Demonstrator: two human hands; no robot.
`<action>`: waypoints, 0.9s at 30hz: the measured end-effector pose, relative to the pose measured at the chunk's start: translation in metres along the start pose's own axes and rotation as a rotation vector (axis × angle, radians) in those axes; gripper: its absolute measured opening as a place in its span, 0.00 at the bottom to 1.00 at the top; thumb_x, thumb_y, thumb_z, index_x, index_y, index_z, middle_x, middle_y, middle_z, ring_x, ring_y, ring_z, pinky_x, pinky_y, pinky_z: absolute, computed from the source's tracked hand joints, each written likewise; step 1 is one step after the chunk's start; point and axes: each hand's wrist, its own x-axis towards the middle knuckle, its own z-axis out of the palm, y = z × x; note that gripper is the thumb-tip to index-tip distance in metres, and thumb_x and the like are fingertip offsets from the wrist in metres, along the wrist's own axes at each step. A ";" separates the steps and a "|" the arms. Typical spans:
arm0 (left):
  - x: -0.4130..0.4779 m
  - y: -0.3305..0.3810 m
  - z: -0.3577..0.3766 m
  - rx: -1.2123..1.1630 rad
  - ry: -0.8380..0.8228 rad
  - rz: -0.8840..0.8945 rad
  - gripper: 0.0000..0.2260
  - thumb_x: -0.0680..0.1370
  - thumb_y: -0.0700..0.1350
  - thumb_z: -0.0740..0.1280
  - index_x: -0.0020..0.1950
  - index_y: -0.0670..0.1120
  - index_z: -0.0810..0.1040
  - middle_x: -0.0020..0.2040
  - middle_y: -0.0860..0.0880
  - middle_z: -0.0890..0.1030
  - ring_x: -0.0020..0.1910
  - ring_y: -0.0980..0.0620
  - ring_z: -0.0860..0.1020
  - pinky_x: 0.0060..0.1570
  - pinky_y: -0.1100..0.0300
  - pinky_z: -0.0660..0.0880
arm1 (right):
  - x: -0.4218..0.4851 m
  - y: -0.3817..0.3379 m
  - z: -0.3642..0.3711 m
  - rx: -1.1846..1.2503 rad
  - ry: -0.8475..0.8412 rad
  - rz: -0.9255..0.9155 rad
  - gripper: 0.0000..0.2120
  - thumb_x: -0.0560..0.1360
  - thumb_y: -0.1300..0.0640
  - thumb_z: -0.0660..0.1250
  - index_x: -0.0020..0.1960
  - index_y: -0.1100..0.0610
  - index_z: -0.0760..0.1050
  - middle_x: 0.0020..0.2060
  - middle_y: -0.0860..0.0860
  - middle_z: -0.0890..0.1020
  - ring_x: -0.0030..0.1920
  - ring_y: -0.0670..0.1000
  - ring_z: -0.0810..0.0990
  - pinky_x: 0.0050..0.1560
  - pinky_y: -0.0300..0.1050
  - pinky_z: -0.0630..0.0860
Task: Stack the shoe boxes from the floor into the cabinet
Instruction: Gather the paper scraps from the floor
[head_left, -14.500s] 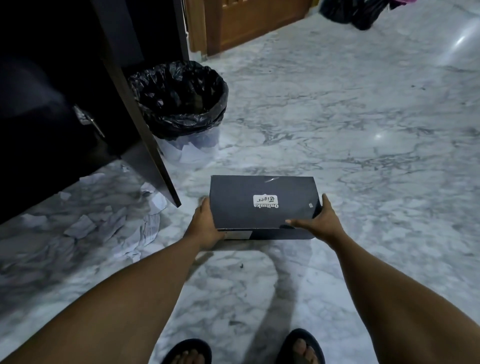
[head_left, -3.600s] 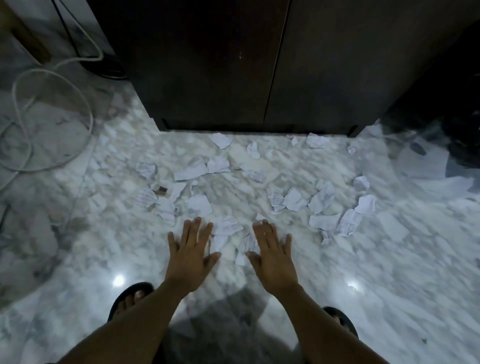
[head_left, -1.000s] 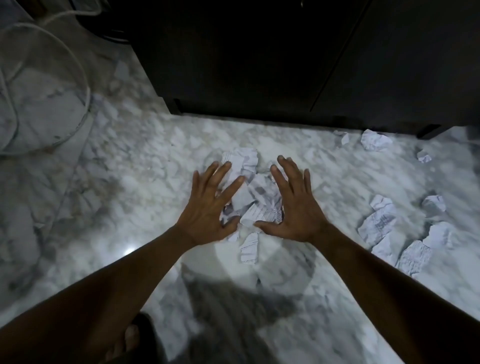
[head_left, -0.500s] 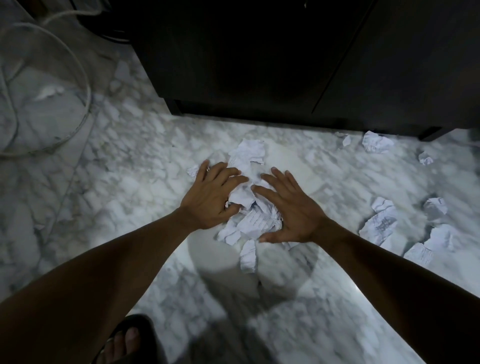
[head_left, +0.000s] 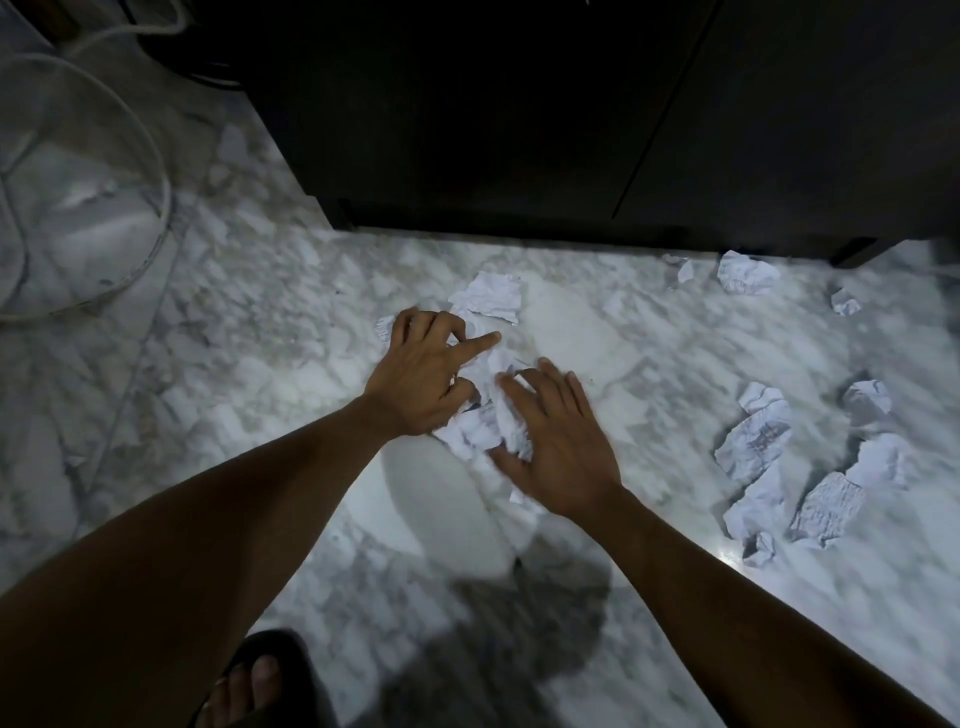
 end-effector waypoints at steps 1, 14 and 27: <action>0.000 0.001 0.000 0.010 0.002 -0.010 0.27 0.73 0.55 0.60 0.72 0.53 0.73 0.61 0.45 0.73 0.58 0.42 0.71 0.65 0.42 0.64 | 0.000 0.002 0.001 0.025 0.035 0.019 0.32 0.77 0.39 0.60 0.76 0.52 0.64 0.73 0.53 0.67 0.78 0.57 0.57 0.78 0.58 0.54; 0.025 0.015 -0.003 0.138 -0.009 -0.121 0.23 0.73 0.53 0.54 0.68 0.51 0.71 0.69 0.55 0.73 0.55 0.45 0.72 0.56 0.45 0.64 | 0.003 -0.006 0.001 0.142 0.175 0.194 0.36 0.65 0.70 0.71 0.72 0.58 0.70 0.65 0.58 0.74 0.71 0.60 0.67 0.74 0.60 0.63; -0.037 0.031 -0.006 -0.213 0.164 -0.448 0.26 0.79 0.59 0.51 0.69 0.49 0.76 0.70 0.45 0.68 0.63 0.45 0.65 0.61 0.49 0.70 | 0.003 -0.004 0.000 0.131 0.197 0.180 0.40 0.69 0.23 0.60 0.61 0.57 0.76 0.59 0.53 0.75 0.66 0.55 0.70 0.70 0.52 0.66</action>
